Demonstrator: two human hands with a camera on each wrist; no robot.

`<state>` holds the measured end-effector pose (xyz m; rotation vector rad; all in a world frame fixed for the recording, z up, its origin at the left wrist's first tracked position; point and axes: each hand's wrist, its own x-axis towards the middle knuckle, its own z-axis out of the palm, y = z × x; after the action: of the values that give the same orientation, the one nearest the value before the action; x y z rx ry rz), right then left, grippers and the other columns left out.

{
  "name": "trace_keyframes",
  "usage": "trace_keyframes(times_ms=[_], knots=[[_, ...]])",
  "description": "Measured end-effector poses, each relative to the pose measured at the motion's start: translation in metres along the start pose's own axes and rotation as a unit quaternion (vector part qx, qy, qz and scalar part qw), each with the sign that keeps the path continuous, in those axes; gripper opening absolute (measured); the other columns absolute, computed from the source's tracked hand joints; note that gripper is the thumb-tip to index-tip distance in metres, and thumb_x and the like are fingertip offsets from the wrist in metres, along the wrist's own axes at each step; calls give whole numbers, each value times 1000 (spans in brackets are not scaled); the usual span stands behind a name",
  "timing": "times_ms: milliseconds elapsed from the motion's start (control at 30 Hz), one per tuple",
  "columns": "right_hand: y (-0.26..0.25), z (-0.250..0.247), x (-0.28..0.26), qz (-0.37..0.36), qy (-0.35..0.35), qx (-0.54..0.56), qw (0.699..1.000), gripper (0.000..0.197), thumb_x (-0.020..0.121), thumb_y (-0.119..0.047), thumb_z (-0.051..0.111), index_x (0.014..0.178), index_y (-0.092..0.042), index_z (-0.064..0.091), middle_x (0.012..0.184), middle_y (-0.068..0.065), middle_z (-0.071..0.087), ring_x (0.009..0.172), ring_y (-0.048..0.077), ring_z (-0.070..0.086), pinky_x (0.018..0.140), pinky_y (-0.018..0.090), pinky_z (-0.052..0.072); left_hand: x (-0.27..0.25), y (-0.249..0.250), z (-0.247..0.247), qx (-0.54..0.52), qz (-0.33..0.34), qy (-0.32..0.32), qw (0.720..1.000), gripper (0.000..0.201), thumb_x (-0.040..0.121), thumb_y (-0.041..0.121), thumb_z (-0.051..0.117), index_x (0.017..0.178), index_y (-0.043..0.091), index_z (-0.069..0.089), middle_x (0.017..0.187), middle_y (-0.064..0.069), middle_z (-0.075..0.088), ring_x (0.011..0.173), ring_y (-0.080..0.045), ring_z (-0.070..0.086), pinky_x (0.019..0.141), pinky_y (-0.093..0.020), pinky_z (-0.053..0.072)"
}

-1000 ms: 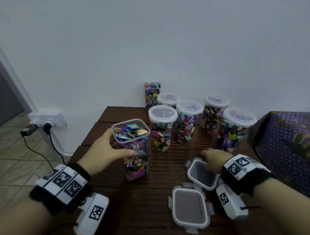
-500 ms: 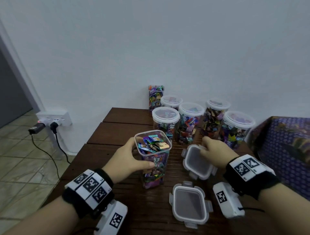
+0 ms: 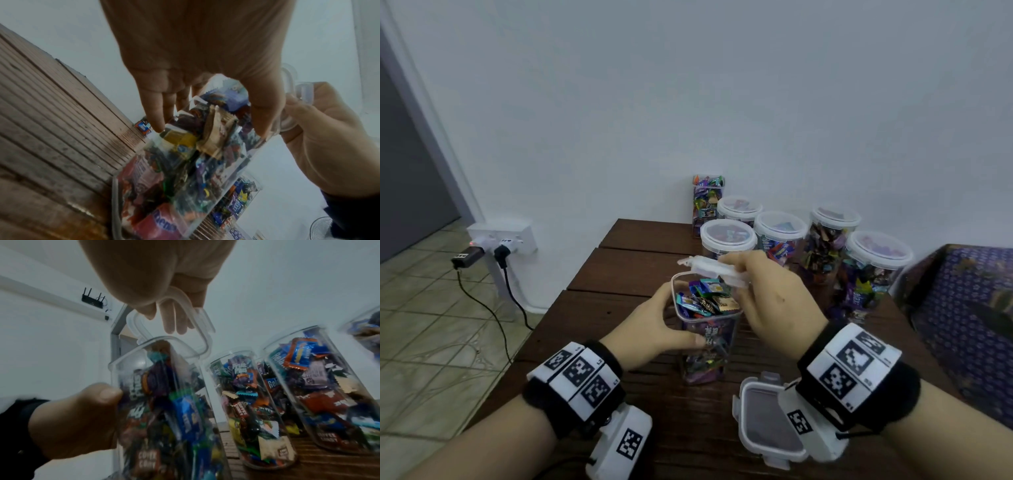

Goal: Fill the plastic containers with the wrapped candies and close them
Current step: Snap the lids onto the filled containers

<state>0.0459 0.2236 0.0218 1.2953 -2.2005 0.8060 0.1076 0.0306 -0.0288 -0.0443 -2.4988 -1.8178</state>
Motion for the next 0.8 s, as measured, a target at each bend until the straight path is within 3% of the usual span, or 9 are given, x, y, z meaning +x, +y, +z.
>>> trace_keyframes(times_ms=[133, 300, 400, 500, 600, 733, 800], knots=[[-3, 6, -8, -37, -9, 37, 999, 38, 82, -17, 44, 116, -1, 54, 103, 14, 64, 95, 16, 51, 84, 19, 38, 0, -2, -2, 5, -5, -11, 1000, 76, 59, 28, 84, 122, 42, 44, 113, 26, 63, 108, 7, 56, 84, -7, 43], [-2, 8, -14, -62, -47, 42, 996, 36, 84, -16, 45, 111, 6, 57, 112, 15, 61, 107, 17, 48, 99, 11, 29, 5, -7, -7, 16, -21, -29, 999, 69, 71, 8, 81, 117, 43, 43, 110, 25, 62, 105, 13, 54, 81, -4, 41], [-4, 11, -9, -61, -57, 57, 995, 31, 86, -16, 46, 104, 6, 58, 112, 15, 61, 106, 19, 49, 97, 17, 32, 6, -6, -8, 16, -22, -36, 999, 78, 65, 19, 86, 128, 35, 42, 117, 21, 58, 105, 15, 53, 84, -4, 40], [-7, 18, -5, -87, -65, 69, 992, 20, 89, -16, 47, 101, -2, 55, 112, 13, 61, 107, 22, 50, 97, 23, 34, 9, -7, -9, 28, -16, -40, 999, 92, 50, 41, 83, 133, 22, 47, 125, 10, 57, 117, -2, 53, 101, -25, 42], [-6, 21, -9, -104, -72, 68, 990, 16, 86, -20, 49, 99, -10, 49, 115, 12, 60, 110, 22, 50, 100, 23, 33, 9, -9, -8, 15, -5, -42, 999, 84, 53, 36, 82, 128, 14, 50, 120, 5, 61, 114, -9, 56, 98, -27, 43], [-11, 14, -6, -43, -62, 112, 991, 39, 79, -32, 53, 108, -6, 57, 104, 6, 59, 97, 22, 55, 85, 33, 43, 8, -10, -7, -5, 3, -39, 999, 80, 62, 18, 82, 133, 15, 46, 119, 6, 62, 111, -4, 58, 88, -17, 45], [-16, 11, 3, 2, -46, 121, 992, 44, 80, -41, 50, 110, -9, 56, 105, 3, 58, 98, 19, 54, 83, 32, 41, 9, -10, -8, -8, 5, -48, 999, 82, 61, 21, 82, 134, 17, 44, 121, 6, 62, 113, -6, 57, 93, -22, 46]])
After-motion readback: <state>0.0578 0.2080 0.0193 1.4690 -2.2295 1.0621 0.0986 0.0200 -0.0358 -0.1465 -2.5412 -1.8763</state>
